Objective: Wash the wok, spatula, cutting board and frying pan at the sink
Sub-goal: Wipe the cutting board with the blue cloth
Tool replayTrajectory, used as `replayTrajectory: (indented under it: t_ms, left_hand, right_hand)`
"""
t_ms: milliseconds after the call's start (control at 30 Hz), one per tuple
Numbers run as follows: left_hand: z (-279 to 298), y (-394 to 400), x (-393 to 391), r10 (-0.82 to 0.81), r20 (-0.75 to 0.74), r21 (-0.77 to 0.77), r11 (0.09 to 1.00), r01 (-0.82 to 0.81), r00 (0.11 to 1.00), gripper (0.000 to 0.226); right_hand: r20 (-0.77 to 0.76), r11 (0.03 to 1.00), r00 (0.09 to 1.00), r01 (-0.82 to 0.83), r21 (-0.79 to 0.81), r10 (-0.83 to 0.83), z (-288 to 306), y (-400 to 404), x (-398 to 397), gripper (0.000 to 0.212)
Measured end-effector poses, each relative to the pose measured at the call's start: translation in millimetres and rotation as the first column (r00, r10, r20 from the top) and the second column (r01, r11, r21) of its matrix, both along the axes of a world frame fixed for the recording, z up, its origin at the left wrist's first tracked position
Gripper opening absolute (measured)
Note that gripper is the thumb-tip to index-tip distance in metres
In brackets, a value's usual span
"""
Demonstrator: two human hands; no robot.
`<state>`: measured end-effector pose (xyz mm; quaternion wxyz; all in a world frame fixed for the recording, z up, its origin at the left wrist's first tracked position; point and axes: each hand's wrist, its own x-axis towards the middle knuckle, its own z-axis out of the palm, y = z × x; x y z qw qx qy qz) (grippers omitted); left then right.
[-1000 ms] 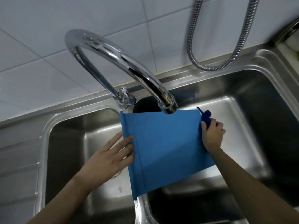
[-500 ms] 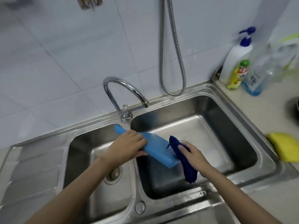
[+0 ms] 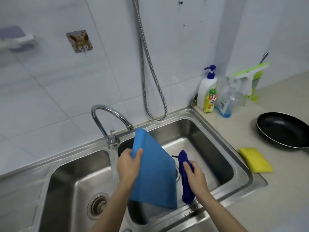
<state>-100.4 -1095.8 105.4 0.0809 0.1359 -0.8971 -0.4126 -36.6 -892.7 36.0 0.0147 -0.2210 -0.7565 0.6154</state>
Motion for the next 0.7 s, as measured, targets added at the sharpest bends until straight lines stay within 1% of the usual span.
replayTrajectory:
  t_ms: [100,167,233,333,367,400,467,500,600,700]
  left_hand:
    - [-21.2,-19.5,9.4,0.128,0.044,0.120,0.984,-0.133,0.991,0.041]
    - [-35.5,-32.7,15.2,0.209,0.071,0.192,0.957,-0.218,0.975,0.043]
    - [-50.2,-47.0,18.6,0.267,0.105,0.252,0.925,-0.285,0.958,0.040]
    - [-66.0,-64.1,23.4,0.299,0.151,0.283,0.901,-0.330,0.942,0.030]
    - [-68.4,-67.0,24.6,0.298,0.157,0.288,0.898,-0.332,0.942,0.026]
    - [-71.9,-69.6,26.1,0.303,0.161,0.280,0.899,-0.337,0.939,0.023]
    - [-78.1,-72.6,27.3,0.309,0.145,0.243,0.910,-0.336,0.940,0.019]
    - [-84.1,-74.4,27.5,0.305,0.128,0.203,0.923,-0.326,0.944,0.020]
    - [-108.7,-78.6,27.2,0.319,0.140,0.040,0.944,-0.328,0.937,0.028]
    - [-118.0,-77.1,28.2,0.336,0.135,-0.002,0.941,-0.339,0.932,0.026]
  right_hand:
    - [0.012,0.998,0.998,-0.057,-0.003,0.057,-4.2,-15.9,-4.7,0.016]
    - [0.005,0.994,0.994,-0.105,-0.013,0.105,-6.8,-30.1,-8.6,0.018]
    - [0.015,0.987,0.988,-0.150,-0.058,0.151,-10.1,-47.4,-13.4,0.019]
    - [0.073,0.970,0.976,-0.191,-0.149,0.204,-12.7,-80.9,-17.3,0.015]
    - [0.106,0.965,0.971,-0.194,-0.178,0.215,-14.5,-94.2,-17.8,0.018]
    - [0.135,0.960,0.963,-0.207,-0.190,0.235,-17.6,-107.1,-17.8,0.028]
    - [0.153,0.957,0.947,-0.269,-0.106,0.283,-26.9,-130.5,-15.1,0.058]
    - [0.137,0.950,0.940,-0.309,-0.044,0.312,-30.2,-140.0,-11.9,0.066]
    - [0.047,0.889,0.900,-0.436,0.139,0.434,-43.9,-162.2,0.0,0.070]
    - [0.018,0.823,0.865,-0.484,0.297,0.501,-62.3,-174.1,8.0,0.070]
